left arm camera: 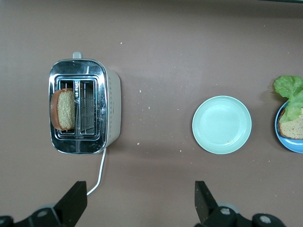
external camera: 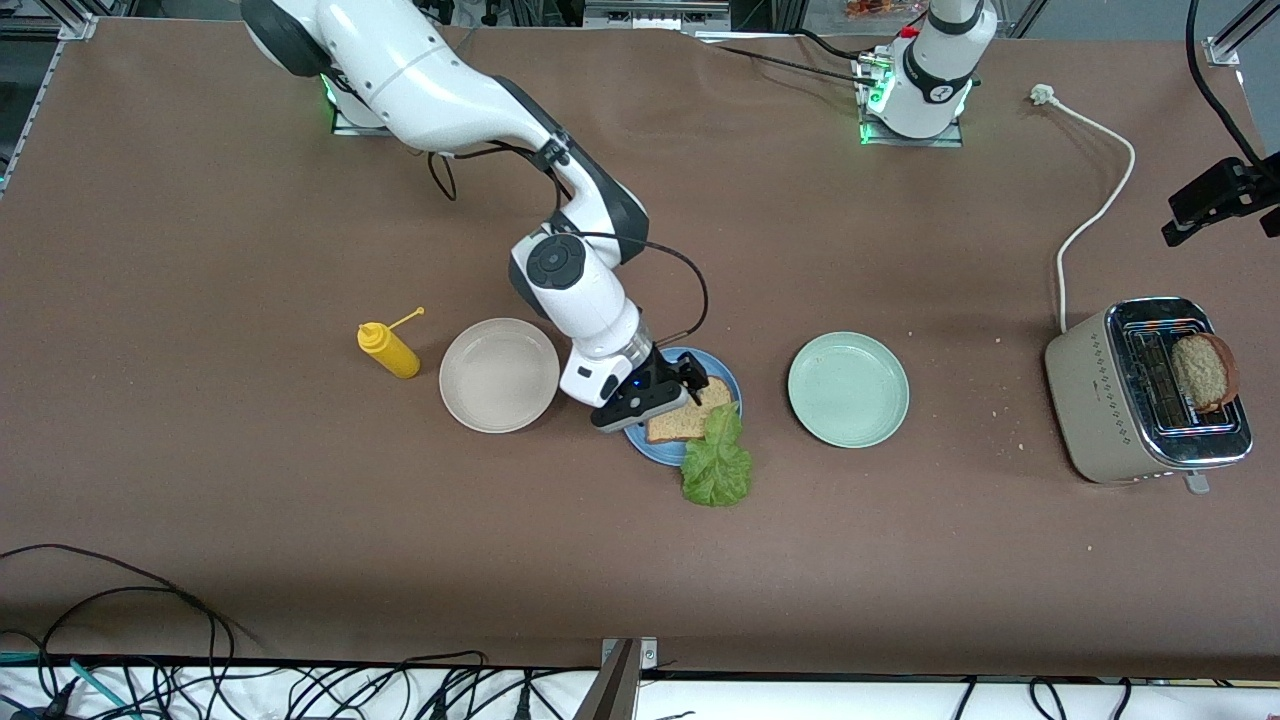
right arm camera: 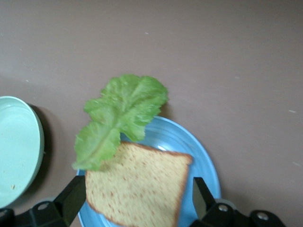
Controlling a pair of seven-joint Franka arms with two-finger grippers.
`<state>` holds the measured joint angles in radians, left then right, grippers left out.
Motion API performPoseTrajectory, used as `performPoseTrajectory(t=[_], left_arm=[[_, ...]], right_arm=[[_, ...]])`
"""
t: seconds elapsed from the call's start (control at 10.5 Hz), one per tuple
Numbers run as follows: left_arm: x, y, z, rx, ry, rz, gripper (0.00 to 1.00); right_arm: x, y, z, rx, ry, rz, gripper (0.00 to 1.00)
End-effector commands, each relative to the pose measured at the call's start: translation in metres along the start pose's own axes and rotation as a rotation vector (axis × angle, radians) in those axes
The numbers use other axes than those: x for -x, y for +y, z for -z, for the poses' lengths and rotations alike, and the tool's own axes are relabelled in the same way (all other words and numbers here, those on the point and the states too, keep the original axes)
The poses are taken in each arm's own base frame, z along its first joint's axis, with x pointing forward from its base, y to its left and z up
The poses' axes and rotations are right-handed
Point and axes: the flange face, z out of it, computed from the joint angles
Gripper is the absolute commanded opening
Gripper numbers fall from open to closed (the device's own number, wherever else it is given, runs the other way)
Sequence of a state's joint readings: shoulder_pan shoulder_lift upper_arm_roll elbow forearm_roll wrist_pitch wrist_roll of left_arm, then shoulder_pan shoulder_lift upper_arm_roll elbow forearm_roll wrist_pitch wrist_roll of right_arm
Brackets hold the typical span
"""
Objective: Make sandwich in blue plate with both arms
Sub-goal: 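Carry the lettuce with the right gripper and drop it on the bread, then move the right gripper back to the yellow mustard bottle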
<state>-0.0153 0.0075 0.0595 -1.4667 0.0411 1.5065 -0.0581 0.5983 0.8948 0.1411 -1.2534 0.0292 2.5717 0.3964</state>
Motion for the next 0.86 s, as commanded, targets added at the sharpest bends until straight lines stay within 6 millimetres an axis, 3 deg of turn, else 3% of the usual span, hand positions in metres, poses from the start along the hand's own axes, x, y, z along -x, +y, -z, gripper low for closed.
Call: performPoseTrajectory(t=[0.0, 0.1, 0.29, 0.57, 0.76], left_arm=[[0.002, -0.003, 0.006, -0.032, -0.001, 0.008, 1.00], [0.002, -0.003, 0.006, -0.032, -0.001, 0.008, 1.00], [0.002, -0.003, 0.006, -0.031, -0.001, 0.008, 1.00], [-0.003, -0.002, -0.001, -0.025, -0.006, 0.002, 1.00], [-0.013, -0.024, -0.018, -0.027, -0.034, 0.035, 1.00]], right_arm=[[-0.018, 0.019, 0.056, 0.071, -0.131, -0.017, 1.00], [-0.021, 0.028, 0.067, 0.093, -0.170, -0.027, 1.00], [-0.025, 0.048, 0.108, 0.174, -0.278, 0.020, 1.00], [-0.038, 0.108, 0.170, 0.349, -0.361, 0.015, 1.00], [-0.029, 0.147, 0.197, 0.502, -0.481, 0.086, 1.00]])
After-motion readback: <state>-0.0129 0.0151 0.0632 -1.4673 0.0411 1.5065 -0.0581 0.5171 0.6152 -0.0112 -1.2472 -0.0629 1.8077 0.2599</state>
